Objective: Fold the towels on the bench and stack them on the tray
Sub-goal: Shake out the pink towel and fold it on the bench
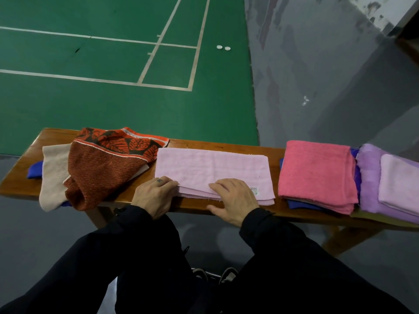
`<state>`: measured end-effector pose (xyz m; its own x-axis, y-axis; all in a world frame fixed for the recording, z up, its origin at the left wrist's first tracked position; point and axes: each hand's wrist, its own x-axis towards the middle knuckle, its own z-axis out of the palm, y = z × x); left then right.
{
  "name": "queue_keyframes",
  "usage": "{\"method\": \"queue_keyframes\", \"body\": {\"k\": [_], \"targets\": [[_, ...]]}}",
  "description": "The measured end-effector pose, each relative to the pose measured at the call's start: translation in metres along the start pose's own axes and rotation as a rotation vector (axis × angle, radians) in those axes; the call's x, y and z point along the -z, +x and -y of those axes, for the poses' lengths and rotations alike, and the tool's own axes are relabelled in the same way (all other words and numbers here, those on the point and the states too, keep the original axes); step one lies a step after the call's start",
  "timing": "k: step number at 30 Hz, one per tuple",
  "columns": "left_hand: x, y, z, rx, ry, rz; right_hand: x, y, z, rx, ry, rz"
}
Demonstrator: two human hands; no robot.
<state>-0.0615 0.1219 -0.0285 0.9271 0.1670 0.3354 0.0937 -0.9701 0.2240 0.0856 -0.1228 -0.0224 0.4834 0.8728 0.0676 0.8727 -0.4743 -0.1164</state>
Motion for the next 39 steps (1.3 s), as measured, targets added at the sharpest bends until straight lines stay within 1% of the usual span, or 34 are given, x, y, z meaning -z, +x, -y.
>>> {"method": "queue_keyframes", "body": {"k": [3, 6, 10, 14, 16, 18, 20, 22, 24, 28, 30, 32, 34, 39], "targets": [[0.002, 0.003, -0.004, 0.039, -0.009, -0.031, 0.002, 0.019, 0.013, 0.033, -0.064, -0.075], [0.003, 0.007, -0.004, 0.049, -0.025, 0.004, 0.005, 0.035, 0.017, 0.035, -0.11, -0.11], [0.007, 0.009, -0.006, 0.133, -0.079, 0.046, 0.009, 0.042, 0.017, -0.058, 0.017, -0.143], [0.003, 0.017, -0.019, 0.016, 0.102, 0.192, 0.015, 0.043, 0.02, -0.053, 0.046, -0.13], [-0.001, 0.024, -0.024, -0.006, 0.137, 0.235, 0.015, 0.043, 0.021, -0.049, 0.054, -0.122], [-0.005, 0.029, -0.027, -0.008, 0.156, 0.235, 0.014, 0.04, 0.02, -0.053, 0.041, -0.097], [-0.006, 0.029, -0.027, 0.033, 0.149, 0.228, 0.013, 0.036, 0.014, -0.059, 0.002, -0.065], [-0.004, 0.027, -0.018, 0.064, 0.09, 0.177, 0.014, 0.03, 0.002, -0.111, -0.039, -0.047], [0.001, 0.025, -0.007, 0.059, 0.046, 0.13, 0.019, 0.021, -0.016, -0.196, -0.058, -0.042], [0.01, 0.025, 0.017, 0.04, 0.079, 0.12, 0.041, 0.008, -0.054, -0.285, 0.021, -0.062], [0.013, 0.03, 0.027, 0.048, 0.057, 0.074, 0.056, 0.009, -0.07, -0.311, 0.081, -0.093], [0.021, 0.042, 0.03, 0.092, 0.014, -0.014, 0.071, 0.015, -0.084, -0.292, 0.087, -0.12], [0.035, 0.063, 0.028, 0.147, -0.02, -0.101, 0.088, 0.026, -0.096, -0.29, 0.095, -0.178], [0.069, 0.12, 0.03, 0.202, -0.08, -0.33, 0.129, 0.06, -0.109, -0.305, 0.13, -0.462]]}}
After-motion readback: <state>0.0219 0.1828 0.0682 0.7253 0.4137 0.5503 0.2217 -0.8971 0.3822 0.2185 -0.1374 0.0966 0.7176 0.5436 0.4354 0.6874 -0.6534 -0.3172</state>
